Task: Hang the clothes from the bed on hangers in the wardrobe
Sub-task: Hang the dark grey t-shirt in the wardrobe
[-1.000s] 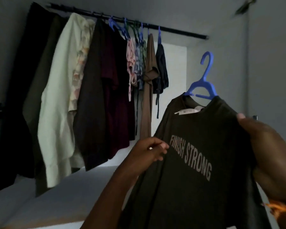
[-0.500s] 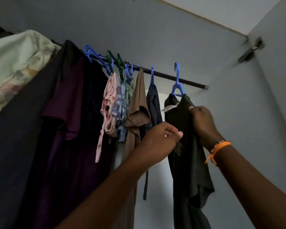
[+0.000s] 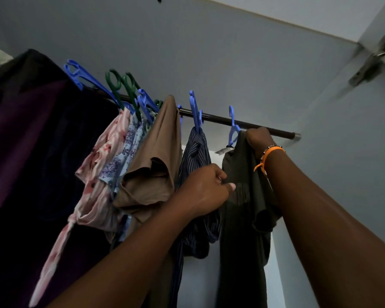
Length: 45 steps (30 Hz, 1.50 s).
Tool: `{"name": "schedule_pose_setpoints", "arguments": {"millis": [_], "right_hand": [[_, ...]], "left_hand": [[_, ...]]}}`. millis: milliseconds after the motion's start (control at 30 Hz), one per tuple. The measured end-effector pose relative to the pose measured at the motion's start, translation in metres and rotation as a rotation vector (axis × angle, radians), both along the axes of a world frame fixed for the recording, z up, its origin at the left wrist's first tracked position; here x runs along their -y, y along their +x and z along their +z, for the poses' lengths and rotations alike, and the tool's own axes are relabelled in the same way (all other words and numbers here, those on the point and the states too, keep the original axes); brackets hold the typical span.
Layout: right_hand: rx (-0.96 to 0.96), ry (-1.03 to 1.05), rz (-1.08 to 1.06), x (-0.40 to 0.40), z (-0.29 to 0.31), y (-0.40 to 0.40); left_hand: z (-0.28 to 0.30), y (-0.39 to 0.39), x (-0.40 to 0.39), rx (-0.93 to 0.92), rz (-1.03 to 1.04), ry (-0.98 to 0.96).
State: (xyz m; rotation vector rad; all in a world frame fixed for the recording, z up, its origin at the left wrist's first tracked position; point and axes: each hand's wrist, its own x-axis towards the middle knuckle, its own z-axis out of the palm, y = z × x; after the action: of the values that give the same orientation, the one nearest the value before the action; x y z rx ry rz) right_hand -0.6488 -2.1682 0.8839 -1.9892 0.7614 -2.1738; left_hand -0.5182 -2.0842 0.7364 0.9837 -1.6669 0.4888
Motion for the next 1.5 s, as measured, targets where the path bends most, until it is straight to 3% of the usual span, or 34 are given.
{"name": "schedule_pose_setpoints", "arguments": {"millis": [167, 267, 433, 533, 767, 967, 1167, 1500], "right_hand": [[-0.070, 0.091, 0.182, 0.006, 0.001, -0.004], [-0.100, 0.150, 0.350, -0.007, -0.008, 0.003], [-0.095, 0.098, 0.523, -0.024, -0.041, 0.016], [-0.051, 0.107, 0.515, -0.027, -0.080, 0.021], [-0.155, 0.235, 0.491, -0.062, -0.196, 0.022], [-0.135, 0.456, 0.482, -0.138, -0.280, 0.013], [-0.102, 0.540, 0.527, -0.225, -0.334, 0.000], [-0.101, 0.744, 0.737, -0.358, -0.435, -0.004]], "left_hand": [[0.001, 0.006, 0.020, -0.042, 0.196, -0.221], [0.000, 0.006, 0.025, -0.077, 0.225, -0.242], [-0.006, 0.000, 0.027, -0.106, 0.151, -0.155], [-0.015, -0.007, 0.021, -0.092, 0.090, -0.064], [-0.065, -0.009, -0.027, -0.219, -0.161, 0.170], [-0.133, 0.008, -0.093, -0.378, -0.245, 0.370], [-0.192, 0.013, -0.175, -0.571, -0.353, 0.544], [-0.294, 0.005, -0.318, -0.892, -0.410, 0.634]]}}
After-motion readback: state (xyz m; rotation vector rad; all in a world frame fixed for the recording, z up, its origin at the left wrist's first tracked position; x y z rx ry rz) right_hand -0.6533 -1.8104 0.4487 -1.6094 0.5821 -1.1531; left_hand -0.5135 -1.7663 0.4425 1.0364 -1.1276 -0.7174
